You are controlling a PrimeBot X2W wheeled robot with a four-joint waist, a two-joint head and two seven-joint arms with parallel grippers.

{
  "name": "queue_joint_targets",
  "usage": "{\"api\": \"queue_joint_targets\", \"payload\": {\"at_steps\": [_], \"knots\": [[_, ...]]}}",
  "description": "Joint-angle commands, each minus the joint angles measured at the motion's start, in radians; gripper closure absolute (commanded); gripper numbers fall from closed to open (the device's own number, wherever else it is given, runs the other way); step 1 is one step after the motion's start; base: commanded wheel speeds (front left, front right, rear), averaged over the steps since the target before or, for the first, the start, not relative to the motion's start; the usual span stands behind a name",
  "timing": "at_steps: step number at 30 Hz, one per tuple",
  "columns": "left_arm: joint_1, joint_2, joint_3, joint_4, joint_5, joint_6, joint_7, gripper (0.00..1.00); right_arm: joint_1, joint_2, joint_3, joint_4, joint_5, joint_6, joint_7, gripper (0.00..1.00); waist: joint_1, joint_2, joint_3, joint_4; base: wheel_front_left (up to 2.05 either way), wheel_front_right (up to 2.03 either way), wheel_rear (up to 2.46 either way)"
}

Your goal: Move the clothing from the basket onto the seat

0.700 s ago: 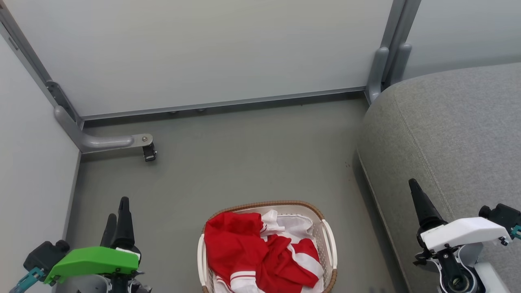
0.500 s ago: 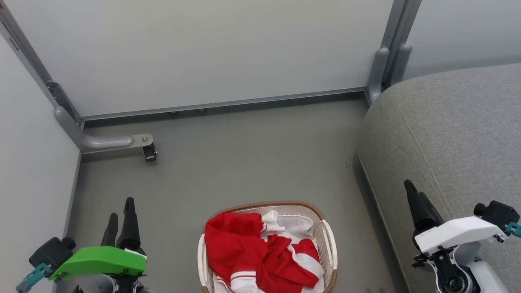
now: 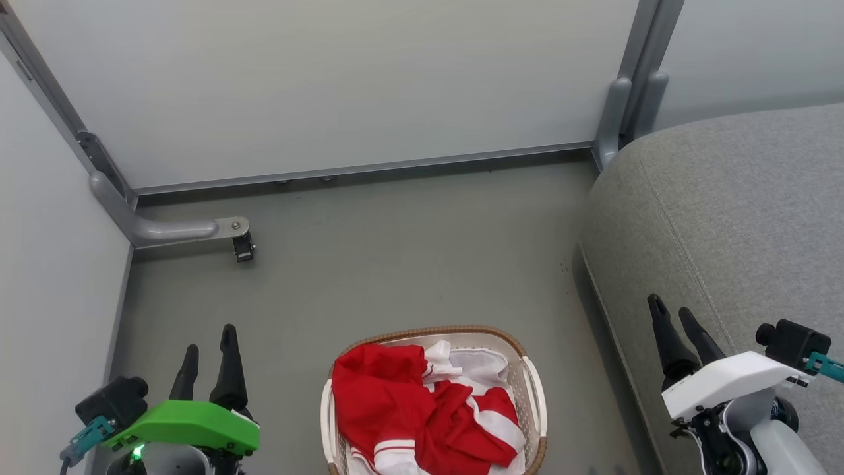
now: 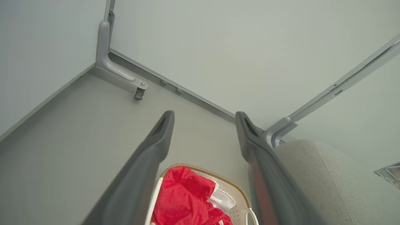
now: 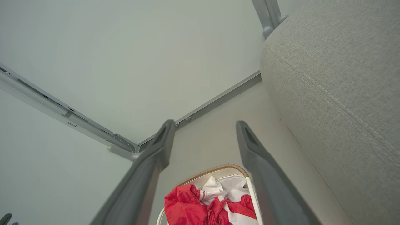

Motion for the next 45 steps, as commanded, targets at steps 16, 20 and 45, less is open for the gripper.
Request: {"api": "queue_joint_targets", "payload": {"at_steps": [16,20,45], "knots": [[0.004,0.03,-0.049,-0.029,0.22,0.062,-0.053,0.0,-0.037,-0.026,0.028,0.0,-0.209,0.0,-0.055,0.0,0.0,0.0,0.004,0.005,0.0,0.0,0.0],[0.008,0.035,-0.057,-0.033,0.259,0.073,-0.064,0.0,-0.037,-0.028,0.031,-0.002,-0.25,0.001,-0.065,0.0,0.0,0.0,0.004,0.007,0.0,0.0,0.0],[0.03,0.016,-0.04,-0.024,0.447,0.088,-0.121,0.0,-0.026,-0.027,0.04,0.053,-0.464,0.0,-0.123,0.0,0.0,0.0,0.002,0.008,0.0,0.0,0.0]]}}
